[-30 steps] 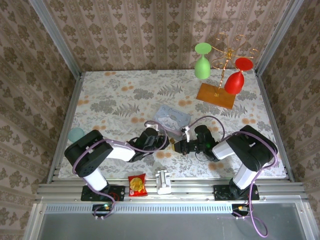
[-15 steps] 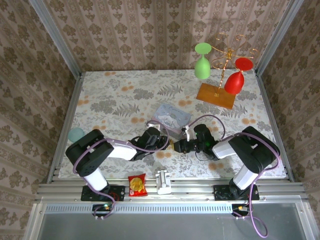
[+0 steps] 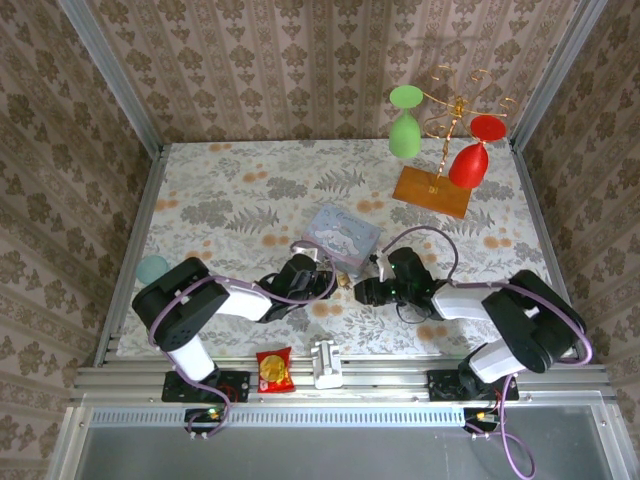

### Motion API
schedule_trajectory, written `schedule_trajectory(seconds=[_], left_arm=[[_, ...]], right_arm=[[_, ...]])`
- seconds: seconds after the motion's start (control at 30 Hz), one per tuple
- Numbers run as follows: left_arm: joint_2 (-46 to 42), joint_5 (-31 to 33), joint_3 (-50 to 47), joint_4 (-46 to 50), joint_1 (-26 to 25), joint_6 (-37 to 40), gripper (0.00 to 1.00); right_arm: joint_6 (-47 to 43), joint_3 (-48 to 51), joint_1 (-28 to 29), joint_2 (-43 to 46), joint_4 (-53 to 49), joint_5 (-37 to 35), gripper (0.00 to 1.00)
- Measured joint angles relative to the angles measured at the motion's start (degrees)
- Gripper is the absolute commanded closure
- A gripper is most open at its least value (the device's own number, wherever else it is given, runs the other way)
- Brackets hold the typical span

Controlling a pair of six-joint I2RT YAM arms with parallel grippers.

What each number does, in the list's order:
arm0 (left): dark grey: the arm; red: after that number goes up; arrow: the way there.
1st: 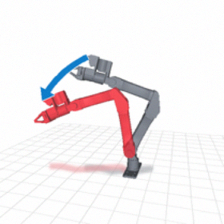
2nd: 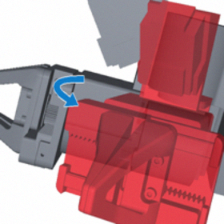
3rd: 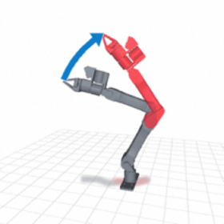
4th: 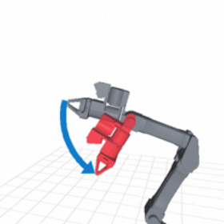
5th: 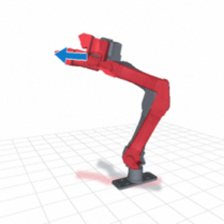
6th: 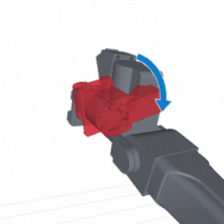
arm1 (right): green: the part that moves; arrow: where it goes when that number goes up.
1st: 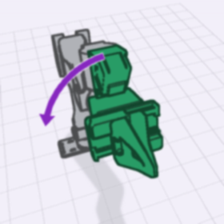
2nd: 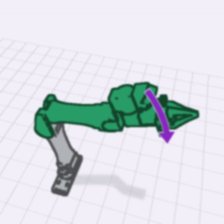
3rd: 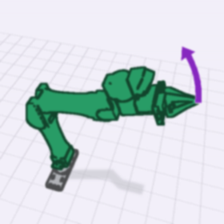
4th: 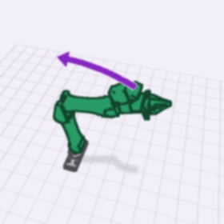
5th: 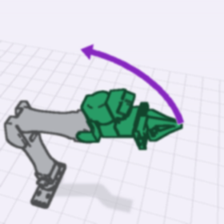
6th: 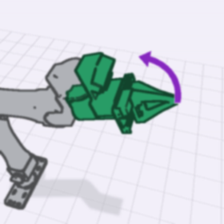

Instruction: Unlock the padlock with the key

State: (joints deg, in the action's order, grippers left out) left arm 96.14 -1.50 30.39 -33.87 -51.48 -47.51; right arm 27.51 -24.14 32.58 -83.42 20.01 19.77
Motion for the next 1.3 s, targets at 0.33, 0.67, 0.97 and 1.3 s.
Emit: schedule_trajectory(seconds=[0.33, 0.67, 0.97, 1.3], left_arm=[[-14.99, 2.03, -2.84, 8.17, 0.74, 1.11, 0.53], [-28.92, 2.95, 0.72, 21.09, 10.97, 9.81, 0.39], [-18.75, -0.52, 9.79, 23.85, 17.11, 18.01, 0.33], [-5.22, -2.19, 16.09, 22.4, 18.53, 22.73, 0.34]], right_arm=[[-1.01, -5.31, 8.09, 4.15, -9.55, -13.84, 0.52], [0.72, -6.73, 1.68, 0.0, -6.95, -15.65, 0.5], [0.07, -10.1, -4.79, -5.11, -3.82, -13.88, 0.54], [0.11, -13.2, -6.6, -4.52, -6.34, -17.14, 0.57]])
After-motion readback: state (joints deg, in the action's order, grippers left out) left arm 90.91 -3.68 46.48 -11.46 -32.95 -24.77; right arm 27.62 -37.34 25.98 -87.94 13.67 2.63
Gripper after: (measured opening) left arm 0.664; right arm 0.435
